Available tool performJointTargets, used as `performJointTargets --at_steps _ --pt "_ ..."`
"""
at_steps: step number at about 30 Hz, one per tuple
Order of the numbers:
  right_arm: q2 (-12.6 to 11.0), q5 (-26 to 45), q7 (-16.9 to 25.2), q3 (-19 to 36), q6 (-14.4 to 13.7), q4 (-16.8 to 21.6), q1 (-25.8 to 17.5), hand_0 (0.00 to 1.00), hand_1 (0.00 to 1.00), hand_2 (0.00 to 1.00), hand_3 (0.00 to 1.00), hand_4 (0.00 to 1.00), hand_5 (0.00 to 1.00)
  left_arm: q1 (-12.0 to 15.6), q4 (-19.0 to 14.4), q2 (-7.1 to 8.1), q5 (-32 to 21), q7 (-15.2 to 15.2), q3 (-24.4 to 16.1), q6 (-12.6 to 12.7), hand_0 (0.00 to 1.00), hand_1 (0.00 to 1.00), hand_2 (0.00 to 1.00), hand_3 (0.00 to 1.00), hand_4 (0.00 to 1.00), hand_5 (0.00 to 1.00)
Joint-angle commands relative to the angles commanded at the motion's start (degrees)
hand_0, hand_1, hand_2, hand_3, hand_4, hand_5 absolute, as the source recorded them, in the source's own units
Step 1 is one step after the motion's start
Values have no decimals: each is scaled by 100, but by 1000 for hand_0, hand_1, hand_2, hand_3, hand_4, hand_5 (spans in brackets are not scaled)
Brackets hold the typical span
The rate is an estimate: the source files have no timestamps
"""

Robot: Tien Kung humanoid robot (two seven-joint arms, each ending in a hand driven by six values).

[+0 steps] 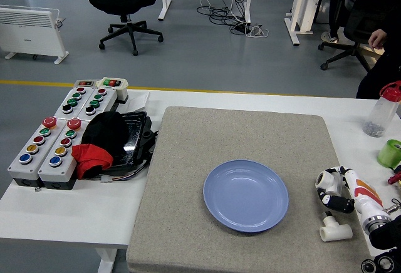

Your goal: Pick pipe place plate twice

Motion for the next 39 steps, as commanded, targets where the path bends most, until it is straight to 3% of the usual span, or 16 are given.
performJointTargets --at_steps 7,12,15,23,24,29,30,35,36,39 --pt "-13 126 277 -211 -435 455 -52 324 450 560 631 476 166 14 0 0 11 1 6 -1 714 739 706 649 396 998" --pt "45 307 532 -777 -658 845 44 325 452 555 626 472 163 28 0 -5 47 5 -7 -8 714 739 706 649 396 998" --pt "118 512 615 -1249 -532 921 222 325 452 555 626 472 163 41 0 -4 61 10 -18 -8 714 739 706 649 396 998" --pt "322 490 628 -2046 -133 648 659 331 459 559 628 472 160 55 0 0 47 13 -15 -5 714 739 705 649 395 998" --pt "349 480 631 -2154 -71 599 737 460 560 599 658 507 172 58 0 2 42 12 -11 -4 714 739 706 649 396 998" --pt "485 408 672 -2495 124 352 1030 460 560 599 658 507 172 63 0 2 55 15 -15 -7 714 739 706 649 396 998" --pt "503 389 673 -2524 155 318 1063 798 775 845 813 701 334 62 0 2 55 16 -14 -8 714 739 706 649 395 998" --pt "626 344 743 -2668 476 106 1266 798 775 845 813 701 334 46 0 11 10 12 10 -4 714 739 706 649 395 998" --pt "645 346 755 -2680 554 86 1296 998 939 998 998 803 393 41 0 11 2 12 11 -1 714 739 705 649 396 998" --pt "654 393 811 -2672 609 74 1319 998 939 998 998 803 393 28 0 13 -23 7 28 3 714 739 705 649 396 998"
